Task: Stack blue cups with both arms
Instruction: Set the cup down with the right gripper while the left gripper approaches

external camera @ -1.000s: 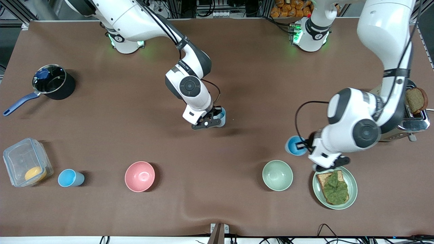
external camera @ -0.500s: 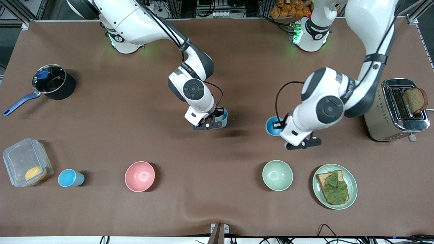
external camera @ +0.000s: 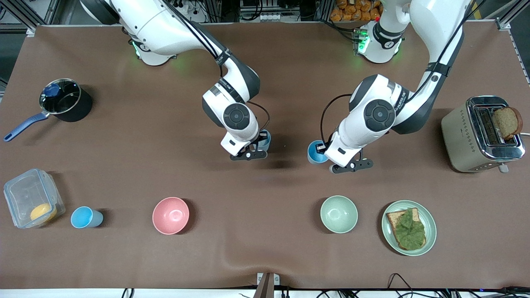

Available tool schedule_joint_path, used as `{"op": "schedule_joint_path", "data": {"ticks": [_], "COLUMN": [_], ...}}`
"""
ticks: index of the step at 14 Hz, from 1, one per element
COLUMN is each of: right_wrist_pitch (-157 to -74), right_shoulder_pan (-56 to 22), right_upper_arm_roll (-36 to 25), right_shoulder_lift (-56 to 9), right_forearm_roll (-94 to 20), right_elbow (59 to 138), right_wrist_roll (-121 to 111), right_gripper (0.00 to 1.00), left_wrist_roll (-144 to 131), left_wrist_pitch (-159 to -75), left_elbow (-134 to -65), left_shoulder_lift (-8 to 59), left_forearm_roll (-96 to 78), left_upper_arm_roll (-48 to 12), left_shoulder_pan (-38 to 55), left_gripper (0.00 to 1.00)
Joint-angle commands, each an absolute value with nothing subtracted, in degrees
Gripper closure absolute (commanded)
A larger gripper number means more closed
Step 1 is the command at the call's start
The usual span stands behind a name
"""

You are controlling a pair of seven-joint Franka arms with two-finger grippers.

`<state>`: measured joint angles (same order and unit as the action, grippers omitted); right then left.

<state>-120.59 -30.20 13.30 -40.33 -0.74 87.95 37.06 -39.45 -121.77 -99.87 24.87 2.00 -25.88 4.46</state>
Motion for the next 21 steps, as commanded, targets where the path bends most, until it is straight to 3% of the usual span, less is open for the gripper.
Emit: {"op": "schedule_joint_path", "data": {"ticks": [1,2,8,14,17,21], "right_wrist_pitch": [-120.1,-120.2,-119.7,-114.5,-107.5,-103.6], "right_shoulder_pan": [-29.5,-29.4,-23.8,-13.5,-5.9,-5.9], "right_upper_arm_roll": [13.9,13.9,17.4,17.7,17.1,9.9], "right_shoulder_lift": [-41.7,-41.7,-37.1,-18.6,-8.8,-3.2], "right_forearm_roll": [-0.4,0.1,-1.1,-1.0,-0.9,0.4], "right_elbow": [86.6,86.7,83.1,86.8,90.7,92.6], "right_wrist_roll": [37.5,37.4,37.3,35.2,28.5,19.7], "right_gripper": [0.35,0.00,0.00,0.00,0.00,0.00], "left_wrist_roll": [-41.2,-41.4,-43.2,-57.4,-65.5,-71.7], "left_wrist_pitch": [-124.1,-124.5,-125.2,-125.9,-127.5,-127.5], "left_elbow": [-101.0,-100.5,-100.0,-99.3,-97.9,-94.8], "left_shoulder_lift": [23.2,23.2,24.3,24.3,25.7,29.0], "left_forearm_roll": [-0.2,-0.3,-0.2,-0.1,-0.1,0.5], "left_upper_arm_roll": [-25.9,-25.9,-25.9,-25.9,-25.9,-25.8], "left_shoulder_pan": [4.1,3.4,3.9,13.2,18.3,23.6], "left_gripper": [1.00,1.00,1.00,1.00,1.00,1.00]}}
